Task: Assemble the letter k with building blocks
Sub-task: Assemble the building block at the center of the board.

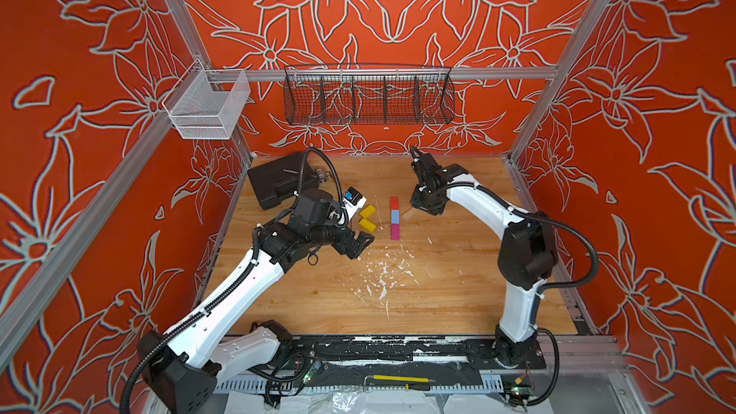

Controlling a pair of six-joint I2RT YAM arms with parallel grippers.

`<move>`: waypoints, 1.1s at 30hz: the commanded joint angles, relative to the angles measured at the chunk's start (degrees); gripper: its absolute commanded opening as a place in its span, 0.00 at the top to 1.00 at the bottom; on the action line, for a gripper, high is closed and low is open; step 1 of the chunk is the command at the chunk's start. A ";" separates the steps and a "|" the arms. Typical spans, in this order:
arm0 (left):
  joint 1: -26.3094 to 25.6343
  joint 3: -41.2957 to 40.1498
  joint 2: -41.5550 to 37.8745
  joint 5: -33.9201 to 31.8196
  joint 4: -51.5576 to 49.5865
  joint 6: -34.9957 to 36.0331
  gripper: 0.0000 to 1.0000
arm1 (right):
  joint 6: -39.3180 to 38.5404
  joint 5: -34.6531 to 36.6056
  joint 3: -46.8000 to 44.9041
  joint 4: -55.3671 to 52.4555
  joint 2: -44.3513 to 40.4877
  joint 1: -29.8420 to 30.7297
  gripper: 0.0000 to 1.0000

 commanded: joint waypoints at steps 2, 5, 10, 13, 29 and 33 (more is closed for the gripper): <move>1.09 -0.82 0.06 4.72 1.81 -1.89 0.00 | 5.09 2.59 5.83 -3.12 5.69 -0.05 0.60; 1.00 -1.76 0.03 2.25 1.78 -1.31 0.00 | 6.53 3.51 9.72 -4.96 9.71 -0.18 0.60; 1.05 -1.97 -0.03 0.97 1.46 -1.18 0.00 | 9.47 1.35 12.46 -4.96 13.58 -0.53 0.60; 1.12 -2.05 -0.19 0.24 1.43 -1.16 0.00 | 11.10 -0.22 12.74 -4.18 14.99 -0.70 0.60; 1.11 -2.96 -0.78 -0.74 0.95 -1.07 0.00 | 14.07 -5.34 12.64 -1.25 18.67 -1.85 0.60; 1.15 -3.07 -0.99 -0.91 0.91 -0.98 0.00 | 14.38 -5.52 12.74 -1.43 19.26 -1.85 0.60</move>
